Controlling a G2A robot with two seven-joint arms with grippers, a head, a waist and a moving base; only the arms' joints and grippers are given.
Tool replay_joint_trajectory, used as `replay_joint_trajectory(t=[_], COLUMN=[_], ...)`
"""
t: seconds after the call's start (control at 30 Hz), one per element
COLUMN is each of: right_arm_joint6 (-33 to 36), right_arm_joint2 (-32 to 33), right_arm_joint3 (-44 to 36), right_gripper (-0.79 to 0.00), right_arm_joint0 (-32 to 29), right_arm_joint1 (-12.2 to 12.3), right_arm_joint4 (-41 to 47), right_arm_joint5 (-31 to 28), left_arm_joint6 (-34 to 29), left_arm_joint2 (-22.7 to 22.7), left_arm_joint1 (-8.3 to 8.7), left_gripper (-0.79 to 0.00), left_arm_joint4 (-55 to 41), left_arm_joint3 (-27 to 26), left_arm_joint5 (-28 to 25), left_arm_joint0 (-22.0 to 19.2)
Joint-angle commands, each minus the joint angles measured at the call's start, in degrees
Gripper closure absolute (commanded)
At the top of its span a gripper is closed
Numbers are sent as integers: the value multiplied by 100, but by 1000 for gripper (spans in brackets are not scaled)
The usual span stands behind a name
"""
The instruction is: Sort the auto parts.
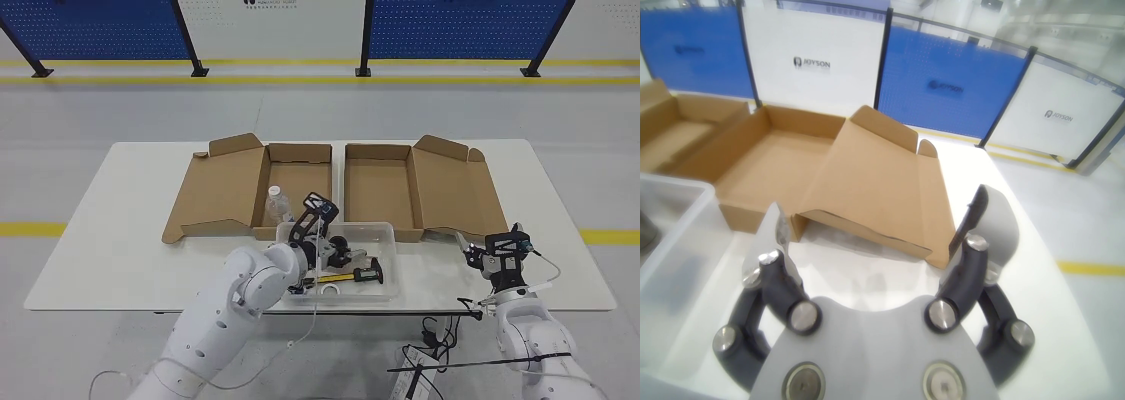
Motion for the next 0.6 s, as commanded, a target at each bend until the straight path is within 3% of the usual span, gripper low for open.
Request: replay_joint_trajectory(t=[0.0, 0.27, 0.57], right_arm_joint6=[0, 0, 0], right_arm_joint2=[0, 0, 0], right_arm_joint3=[0, 0, 0], right_gripper=[-785, -785, -785], right_arm_joint0=[0, 0, 0], right_arm_joint1=[0, 0, 0], right_arm_joint4=[0, 0, 0], right_arm_joint5=[0, 0, 0], left_arm_joint6=[-263, -1252, -1626], left_arm_joint2=[-43, 76, 214], left_arm_joint1=[-42, -123, -181], left_gripper=[-785, -785, -785], left_arm_joint4=[-386, -453, -627], left_arm_joint3=[-4, 37, 452], left_arm_joint5=[788, 2038, 2200], left_arm_joint0=[-46, -418, -684])
